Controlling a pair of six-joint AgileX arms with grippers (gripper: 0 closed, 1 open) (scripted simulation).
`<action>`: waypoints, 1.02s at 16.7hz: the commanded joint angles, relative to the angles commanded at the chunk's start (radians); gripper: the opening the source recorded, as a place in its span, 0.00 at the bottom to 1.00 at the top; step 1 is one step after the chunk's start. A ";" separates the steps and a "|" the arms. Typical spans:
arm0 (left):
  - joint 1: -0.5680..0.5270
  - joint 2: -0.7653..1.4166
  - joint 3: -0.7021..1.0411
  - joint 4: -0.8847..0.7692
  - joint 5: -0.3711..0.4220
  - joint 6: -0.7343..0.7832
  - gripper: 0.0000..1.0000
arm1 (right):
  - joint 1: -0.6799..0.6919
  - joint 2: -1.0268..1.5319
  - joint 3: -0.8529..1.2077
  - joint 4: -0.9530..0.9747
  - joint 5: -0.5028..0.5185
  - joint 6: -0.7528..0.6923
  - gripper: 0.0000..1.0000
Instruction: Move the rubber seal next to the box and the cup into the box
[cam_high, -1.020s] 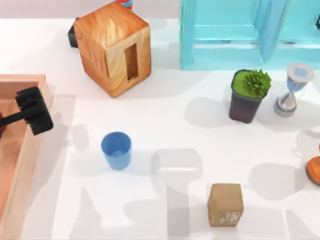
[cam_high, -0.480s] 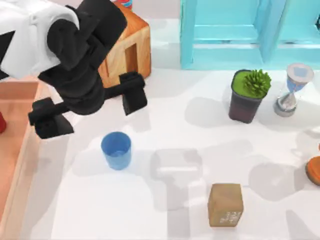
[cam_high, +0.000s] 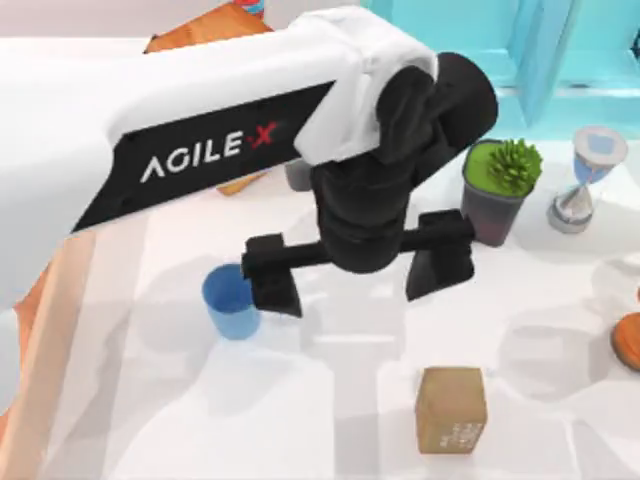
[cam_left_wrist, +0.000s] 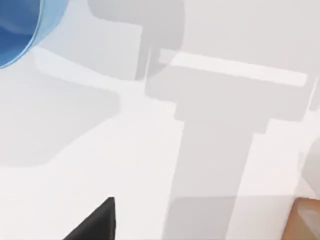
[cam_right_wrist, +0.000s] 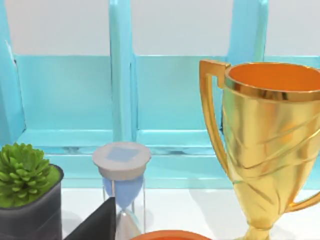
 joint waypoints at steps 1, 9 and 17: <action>-0.035 0.029 0.039 -0.021 0.008 -0.012 1.00 | 0.000 0.000 0.000 0.000 0.000 0.000 1.00; -0.216 0.146 0.222 -0.114 0.053 -0.050 1.00 | 0.000 0.000 0.000 0.000 0.000 0.000 1.00; -0.213 0.147 0.204 -0.095 0.053 -0.048 1.00 | 0.000 0.000 0.000 0.000 0.000 0.000 1.00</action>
